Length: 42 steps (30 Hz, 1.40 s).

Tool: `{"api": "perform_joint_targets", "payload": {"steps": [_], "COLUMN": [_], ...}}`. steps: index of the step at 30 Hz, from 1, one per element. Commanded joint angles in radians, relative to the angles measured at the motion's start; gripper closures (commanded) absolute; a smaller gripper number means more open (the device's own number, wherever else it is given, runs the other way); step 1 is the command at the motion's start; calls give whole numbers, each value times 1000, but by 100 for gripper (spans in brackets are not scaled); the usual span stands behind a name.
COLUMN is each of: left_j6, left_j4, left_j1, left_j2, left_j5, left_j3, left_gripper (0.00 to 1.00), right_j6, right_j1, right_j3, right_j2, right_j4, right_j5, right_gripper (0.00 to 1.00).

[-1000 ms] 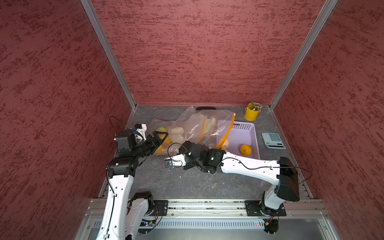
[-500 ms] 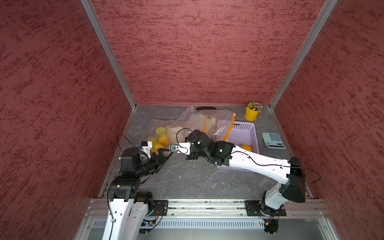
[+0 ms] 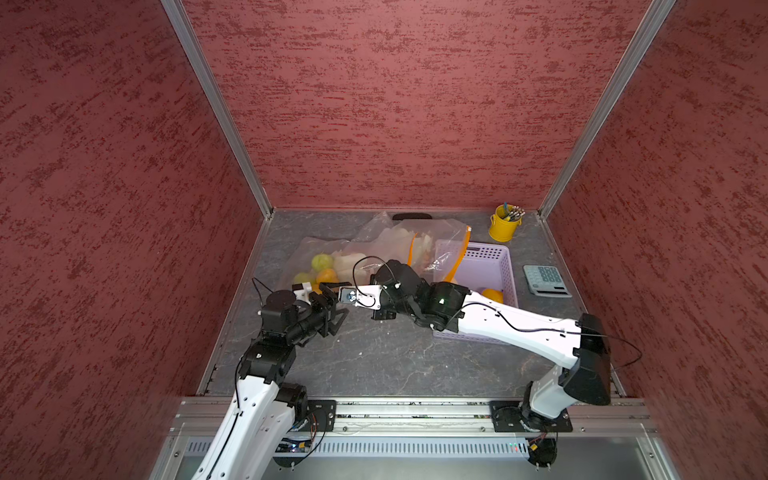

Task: Open the zip-top bag and take out the pear
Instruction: Unzip the zipper on the zipper food storage bag.

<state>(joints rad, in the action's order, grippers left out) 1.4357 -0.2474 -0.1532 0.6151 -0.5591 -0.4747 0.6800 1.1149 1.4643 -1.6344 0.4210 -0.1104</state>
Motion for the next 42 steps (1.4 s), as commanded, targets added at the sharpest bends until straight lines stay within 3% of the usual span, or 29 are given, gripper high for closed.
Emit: {"api": "perform_joint_targets", "payload": {"steps": [1,5,14,42], "left_j6": [98,106,89,110], "left_j4": [198,273,353,411], "left_j1": [-14,-61,-67,52], "left_j2": [66,146,166,91], "left_j5": [9,0,-48,-206], "left_j3": [-17,-12,0,31], "left_gripper": [10,27,98,100], "right_j6": [-7,1,11,96], "right_j1": [6,6,8,-52], "right_j3": [15,14,17,-18], "right_j2": [24,21,15,19], "right_j4": [8,5,14,22], "right_j5": [19,13,15,-160], "right_gripper": [100,100,100,100]}}
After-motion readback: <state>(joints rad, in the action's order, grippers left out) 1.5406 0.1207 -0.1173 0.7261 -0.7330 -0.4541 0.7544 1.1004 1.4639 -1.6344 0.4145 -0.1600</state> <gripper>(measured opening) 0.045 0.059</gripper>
